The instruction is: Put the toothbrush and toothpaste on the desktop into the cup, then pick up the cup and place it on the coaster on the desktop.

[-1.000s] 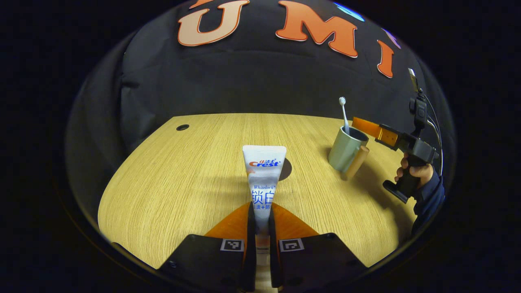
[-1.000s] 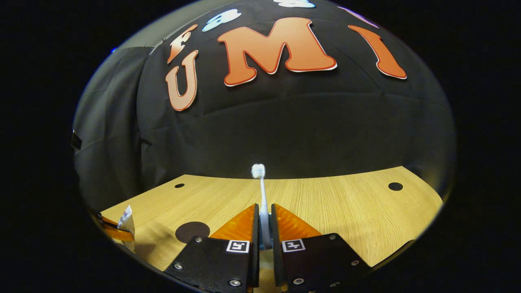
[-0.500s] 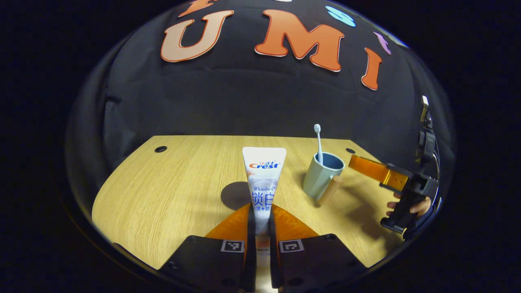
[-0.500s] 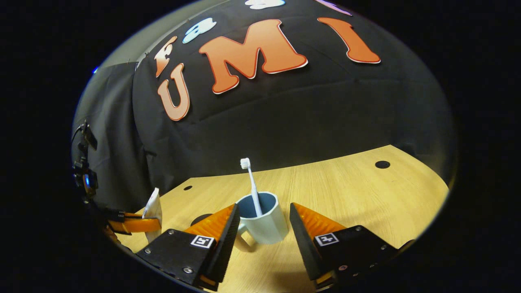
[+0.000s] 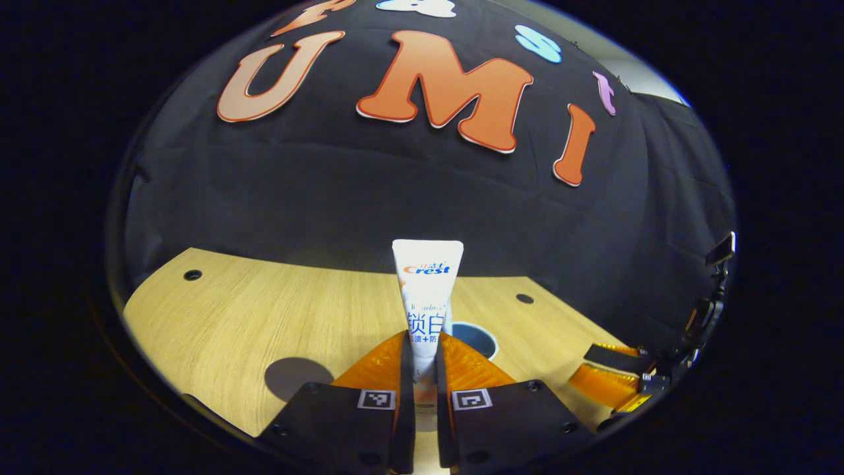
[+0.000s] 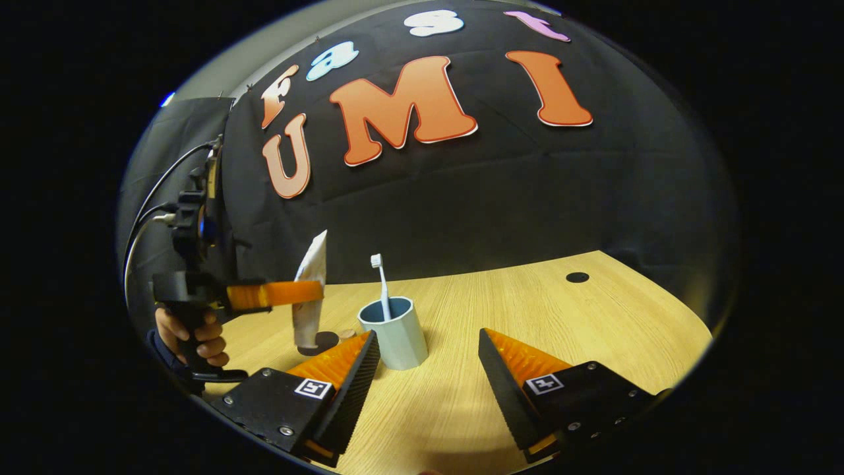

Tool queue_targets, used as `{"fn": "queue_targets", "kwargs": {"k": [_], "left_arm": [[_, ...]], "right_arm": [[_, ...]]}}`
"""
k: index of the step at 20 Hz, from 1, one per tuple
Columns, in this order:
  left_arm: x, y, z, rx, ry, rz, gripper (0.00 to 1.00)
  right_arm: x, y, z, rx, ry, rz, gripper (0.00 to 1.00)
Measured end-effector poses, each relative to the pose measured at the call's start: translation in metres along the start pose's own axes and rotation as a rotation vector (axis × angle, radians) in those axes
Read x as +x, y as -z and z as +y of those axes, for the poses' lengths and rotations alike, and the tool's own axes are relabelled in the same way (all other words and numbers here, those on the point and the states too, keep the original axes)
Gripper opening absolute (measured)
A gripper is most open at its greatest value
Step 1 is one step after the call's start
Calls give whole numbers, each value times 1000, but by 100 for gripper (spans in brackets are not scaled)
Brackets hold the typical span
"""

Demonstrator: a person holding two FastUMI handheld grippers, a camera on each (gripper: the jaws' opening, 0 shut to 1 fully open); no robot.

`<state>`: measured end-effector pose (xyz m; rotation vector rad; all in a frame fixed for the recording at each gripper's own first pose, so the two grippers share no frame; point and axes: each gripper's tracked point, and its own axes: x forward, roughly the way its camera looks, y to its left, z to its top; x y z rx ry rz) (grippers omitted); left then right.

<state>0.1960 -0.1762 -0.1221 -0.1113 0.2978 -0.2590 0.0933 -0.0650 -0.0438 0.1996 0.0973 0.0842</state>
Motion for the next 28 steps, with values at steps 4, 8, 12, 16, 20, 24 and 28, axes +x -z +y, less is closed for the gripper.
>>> {"fn": "queue_targets", "kwargs": {"k": [4,8,12,16,20,24,28], "left_arm": [[23,-37,-19,-18,29,-127,17],[46,-56,-33,-16,44,-212,17],[74,-35,-41,-37,81,-171,17],[92,-1,-46,-37,91,-95,18],[93,21,-44,14,79,-78,18],[84,26,-49,74,100,-72,28],[69,27,-48,92,116,-55,29]], "right_arm": [[-14,3,-9,5,9,-2,94],[-18,3,-8,5,0,-8,95],[-26,9,-14,-1,8,-8,97],[-25,13,-18,11,22,-3,97],[-23,18,-21,22,36,11,97],[-22,18,-17,25,43,13,96],[-20,13,-9,31,39,28,96]]}}
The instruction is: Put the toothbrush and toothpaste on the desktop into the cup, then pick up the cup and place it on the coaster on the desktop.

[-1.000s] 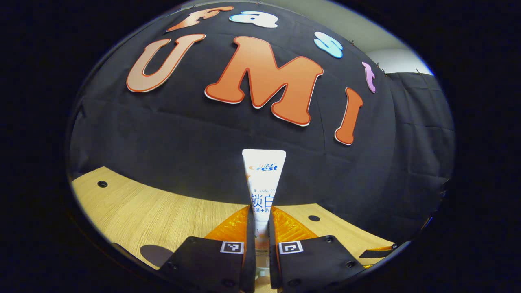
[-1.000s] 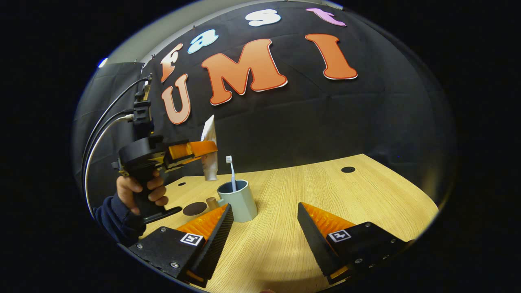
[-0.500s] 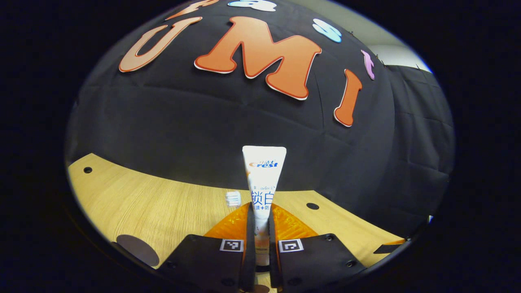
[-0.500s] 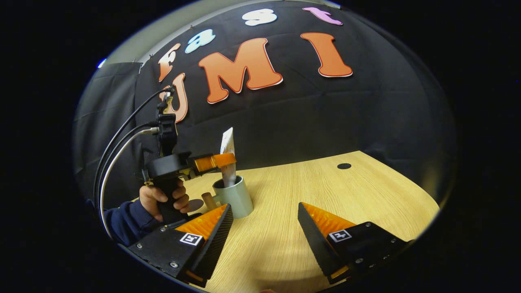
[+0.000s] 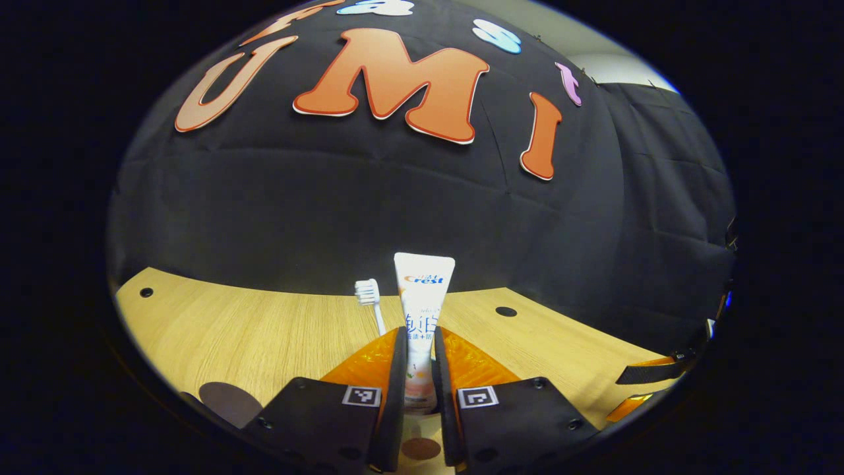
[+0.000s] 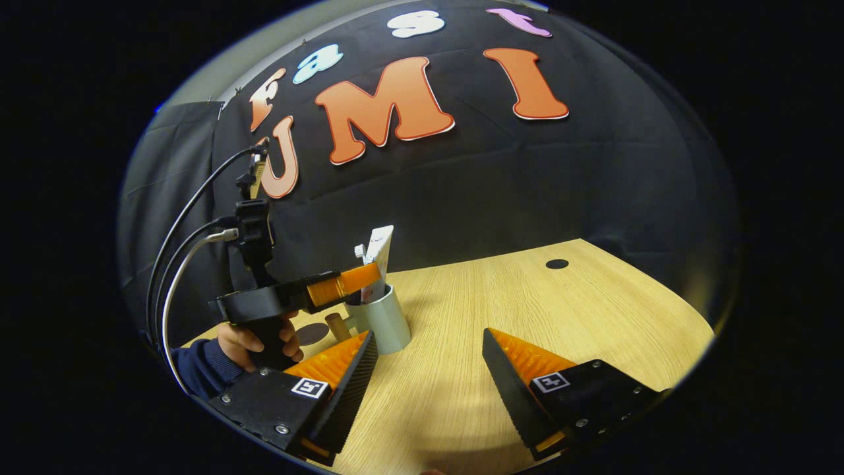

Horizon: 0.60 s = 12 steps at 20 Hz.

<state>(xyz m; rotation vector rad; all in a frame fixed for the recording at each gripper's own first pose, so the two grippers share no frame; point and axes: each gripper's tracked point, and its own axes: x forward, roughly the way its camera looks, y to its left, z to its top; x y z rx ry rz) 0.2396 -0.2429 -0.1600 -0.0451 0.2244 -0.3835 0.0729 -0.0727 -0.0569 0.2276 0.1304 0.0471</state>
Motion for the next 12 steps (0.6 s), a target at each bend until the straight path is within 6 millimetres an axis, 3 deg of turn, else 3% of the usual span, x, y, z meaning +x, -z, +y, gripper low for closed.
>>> {"fn": "queue_targets", "kwargs": {"k": [2,9,12], "left_arm": [[-16,-4,5,17,-2,4,29],[-101,-27,47,79,-73,-34,75],[-137,-31,70,110,-116,-45,85]], "right_arm": [[1,-7,9,-9,-6,8,97],[22,-34,50,14,-37,107,96],[35,-39,66,-20,-20,204,97]]}}
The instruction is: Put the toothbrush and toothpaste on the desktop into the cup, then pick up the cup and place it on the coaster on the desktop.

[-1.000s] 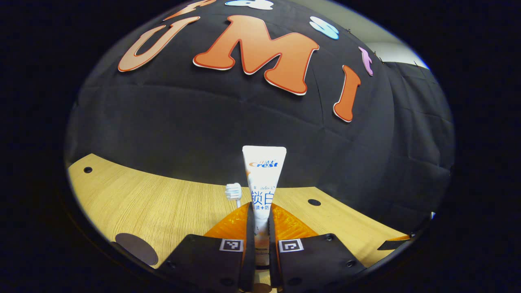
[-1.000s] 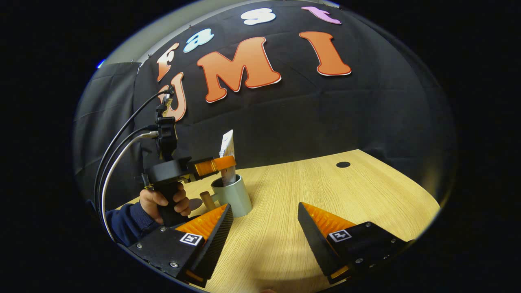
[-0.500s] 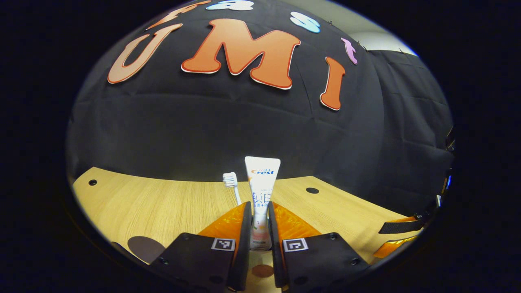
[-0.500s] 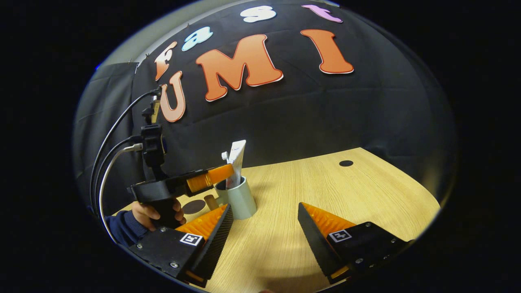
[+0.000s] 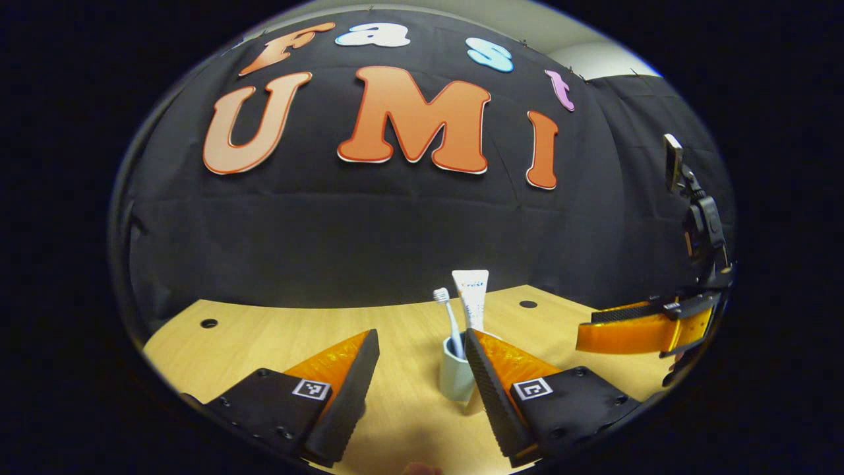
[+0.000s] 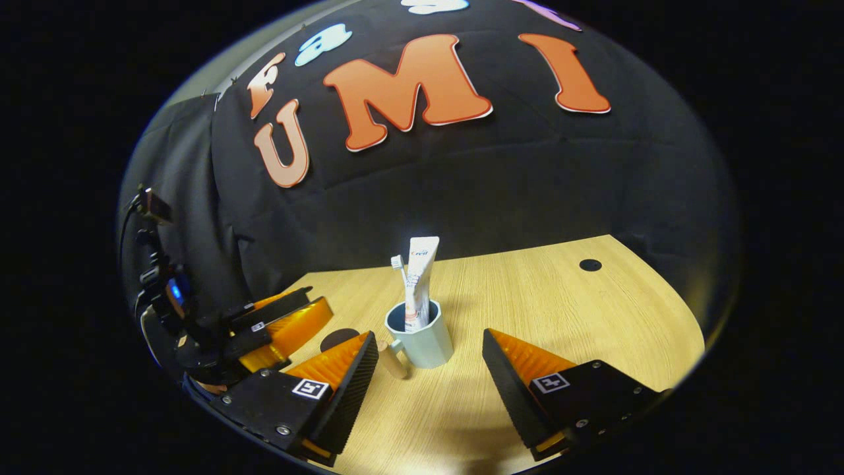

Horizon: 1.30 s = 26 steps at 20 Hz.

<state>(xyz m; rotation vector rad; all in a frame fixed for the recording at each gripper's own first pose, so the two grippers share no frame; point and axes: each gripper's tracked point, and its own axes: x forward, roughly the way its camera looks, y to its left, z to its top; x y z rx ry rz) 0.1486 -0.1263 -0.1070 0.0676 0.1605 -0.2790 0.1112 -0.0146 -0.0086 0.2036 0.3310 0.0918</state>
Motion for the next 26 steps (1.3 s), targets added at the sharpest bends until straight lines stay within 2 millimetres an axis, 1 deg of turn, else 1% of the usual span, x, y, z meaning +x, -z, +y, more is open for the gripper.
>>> {"fn": "queue_targets", "kwargs": {"k": [2,4,6,7,8,9,11,12,14,15,16,17,18,19,20,21,23,24,25,26], "left_arm": [[-21,6,18,14,-24,13,85],[-40,13,37,26,-60,12,85],[-58,19,49,15,-83,9,85],[-65,25,58,18,-104,16,86],[-73,29,65,20,-121,17,86],[-79,33,71,14,-138,11,86],[-89,38,80,-14,-155,4,85],[-91,41,83,-24,-165,8,86],[-95,47,90,-32,-178,14,86],[-96,50,92,-40,-179,9,86],[-95,52,94,-54,-183,11,86],[-93,57,95,-66,-185,21,86],[-92,61,96,-73,-187,30,86],[-90,66,96,-80,-187,34,86],[-89,67,96,-86,-186,35,86],[-89,69,95,-90,-185,33,86],[-89,73,95,-95,-184,29,85],[-89,73,95,-97,-181,26,86],[-89,73,94,-99,-177,22,86],[-89,73,95,-101,-175,17,85]], "right_arm": [[6,-9,13,-22,6,61,95],[13,-14,28,-31,4,128,94],[21,-12,42,-35,-5,201,92],[35,-8,44,-43,10,230,92],[44,-4,45,-56,30,264,90],[52,1,47,-67,48,306,90],[62,16,57,-70,25,421,89],[66,22,58,-65,30,472,88],[70,28,46,-54,94,534,86],[74,35,40,-41,134,563,85],[76,43,33,-28,181,599,82],[76,50,35,2,191,635,80],[65,34,44,32,191,642,78],[79,46,42,56,202,635,77],[82,47,46,67,209,635,74],[85,51,50,82,216,637,74],[85,52,50,107,240,642,70],[84,49,51,125,254,639,67],[84,49,52,150,268,639,66],[85,47,54,181,279,639,62]]}}
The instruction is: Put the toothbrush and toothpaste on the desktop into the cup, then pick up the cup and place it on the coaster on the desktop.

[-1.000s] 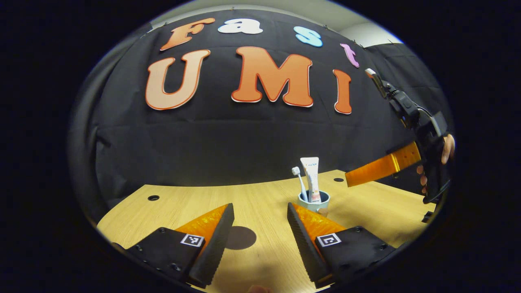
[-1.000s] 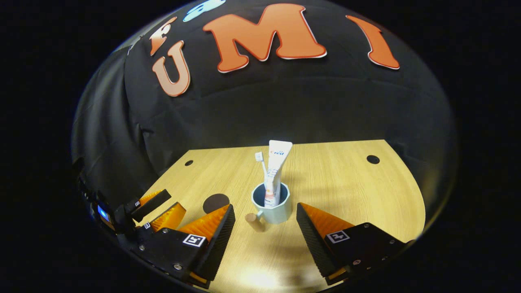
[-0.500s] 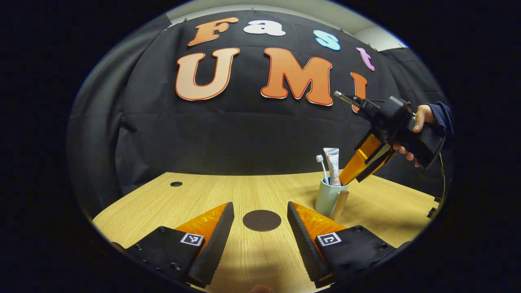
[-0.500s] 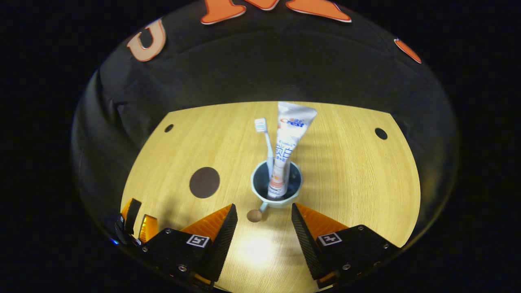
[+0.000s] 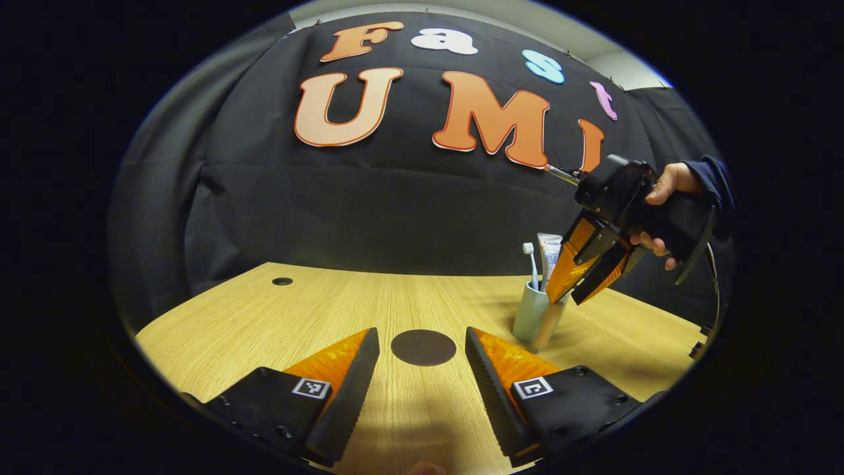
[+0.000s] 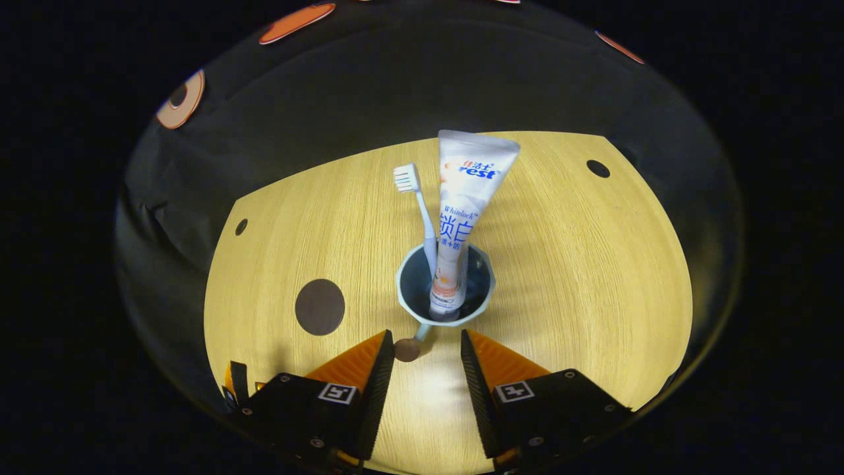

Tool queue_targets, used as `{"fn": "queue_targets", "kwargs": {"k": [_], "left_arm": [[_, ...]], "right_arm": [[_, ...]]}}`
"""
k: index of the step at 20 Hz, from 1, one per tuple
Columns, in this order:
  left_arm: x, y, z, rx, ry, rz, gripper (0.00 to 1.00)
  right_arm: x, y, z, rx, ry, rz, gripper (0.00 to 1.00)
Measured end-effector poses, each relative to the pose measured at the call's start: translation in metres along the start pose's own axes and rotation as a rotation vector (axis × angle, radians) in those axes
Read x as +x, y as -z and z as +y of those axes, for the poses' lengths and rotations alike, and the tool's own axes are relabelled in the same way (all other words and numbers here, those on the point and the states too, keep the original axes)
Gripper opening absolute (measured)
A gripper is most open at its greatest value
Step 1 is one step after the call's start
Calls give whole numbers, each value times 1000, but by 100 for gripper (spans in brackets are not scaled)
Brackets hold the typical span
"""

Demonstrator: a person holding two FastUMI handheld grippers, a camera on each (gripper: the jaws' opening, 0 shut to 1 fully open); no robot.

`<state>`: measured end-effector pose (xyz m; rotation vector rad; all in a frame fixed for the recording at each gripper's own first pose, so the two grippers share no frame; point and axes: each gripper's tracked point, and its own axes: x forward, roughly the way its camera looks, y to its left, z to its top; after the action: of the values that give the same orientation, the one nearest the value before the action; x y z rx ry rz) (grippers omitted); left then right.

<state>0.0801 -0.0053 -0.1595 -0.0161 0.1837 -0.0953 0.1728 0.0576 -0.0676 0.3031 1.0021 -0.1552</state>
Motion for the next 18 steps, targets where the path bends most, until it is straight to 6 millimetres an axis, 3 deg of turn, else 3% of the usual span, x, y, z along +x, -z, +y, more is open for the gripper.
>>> {"fn": "queue_targets", "kwargs": {"k": [4,8,9,10,11,15,18], "left_arm": [[2,10,0,-20,10,2,85],[6,10,4,-36,8,-2,86],[6,13,5,-40,10,-5,86],[4,15,5,-40,10,-4,86],[4,16,6,-40,9,-2,86],[3,14,12,-54,-2,-11,86],[2,17,11,-56,0,-3,86]], "right_arm": [[3,-2,8,67,9,17,50],[16,17,7,24,66,69,46],[20,23,7,9,77,85,53],[25,26,10,9,77,93,44],[31,26,11,17,84,92,43],[49,27,-2,59,117,104,40],[56,28,-25,56,157,118,40]]}}
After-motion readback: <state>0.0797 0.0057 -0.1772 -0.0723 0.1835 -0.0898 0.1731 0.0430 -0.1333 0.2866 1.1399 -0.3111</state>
